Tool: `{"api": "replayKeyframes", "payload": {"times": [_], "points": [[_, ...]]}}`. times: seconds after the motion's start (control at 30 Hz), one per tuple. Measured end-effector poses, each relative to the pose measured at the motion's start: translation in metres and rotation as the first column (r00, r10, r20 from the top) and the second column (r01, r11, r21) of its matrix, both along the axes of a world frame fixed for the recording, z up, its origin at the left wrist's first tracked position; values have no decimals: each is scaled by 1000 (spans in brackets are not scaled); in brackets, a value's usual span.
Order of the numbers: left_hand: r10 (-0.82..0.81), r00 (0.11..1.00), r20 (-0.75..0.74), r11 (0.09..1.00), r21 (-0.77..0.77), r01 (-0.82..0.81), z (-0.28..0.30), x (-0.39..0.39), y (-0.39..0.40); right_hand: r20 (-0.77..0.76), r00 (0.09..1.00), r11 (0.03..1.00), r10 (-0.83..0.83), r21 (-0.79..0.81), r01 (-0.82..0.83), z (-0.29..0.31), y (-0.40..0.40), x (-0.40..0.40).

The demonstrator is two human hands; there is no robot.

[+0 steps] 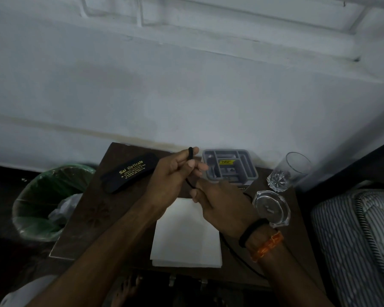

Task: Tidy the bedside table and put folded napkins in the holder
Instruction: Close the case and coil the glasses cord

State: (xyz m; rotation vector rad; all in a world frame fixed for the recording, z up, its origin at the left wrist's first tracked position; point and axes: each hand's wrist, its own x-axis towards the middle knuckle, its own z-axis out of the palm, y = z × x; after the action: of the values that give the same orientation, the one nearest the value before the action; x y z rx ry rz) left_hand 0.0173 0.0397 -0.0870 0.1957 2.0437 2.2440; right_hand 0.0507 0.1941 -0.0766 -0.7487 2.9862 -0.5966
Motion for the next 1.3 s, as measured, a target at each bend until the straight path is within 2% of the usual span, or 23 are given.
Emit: {"api": "replayKeyframes", "payload": {"times": [0.13,0.27,0.37,0.47,0.57,0.67,0.77,0.9,1.0,1.07,1.17,1.3], "points": [[-106,992,-61,968,-234,89,-2,3,3,-141,990,999,-27,16,29,14,3,2],[-201,978,48,963,-175,207,2,5,7,-326,938,993,-118,-60,104,21,13,3],[-300,952,56,943,-136,305,7,5,6,-378,900,975,-220,-111,191,20,23,0],[-395,915,85,916,-38,399,9,6,5,-352,894,961,-275,-130,244,14,30,-8],[-371,923,102,922,159,353,10,8,6,-316,900,954,-300,-124,274,8,30,-11],[-357,929,103,887,350,302,14,8,8,-182,925,941,-333,-132,313,4,22,-12],[-300,950,85,879,411,241,12,6,10,-8,961,957,-277,-93,275,-4,11,-10],[-209,976,66,896,413,164,8,1,8,0,975,975,-222,28,222,-6,5,-4],[-147,988,57,930,347,119,3,0,7,-58,981,977,-184,95,189,-4,2,-1],[-99,995,14,980,177,95,0,2,8,-94,981,980,-167,92,175,1,1,1],[-109,993,-55,994,-34,107,-3,4,11,-175,974,989,-145,2,148,14,4,3],[-202,978,-52,978,-69,198,-3,6,13,-279,953,992,-117,-68,102,26,17,2]]}}
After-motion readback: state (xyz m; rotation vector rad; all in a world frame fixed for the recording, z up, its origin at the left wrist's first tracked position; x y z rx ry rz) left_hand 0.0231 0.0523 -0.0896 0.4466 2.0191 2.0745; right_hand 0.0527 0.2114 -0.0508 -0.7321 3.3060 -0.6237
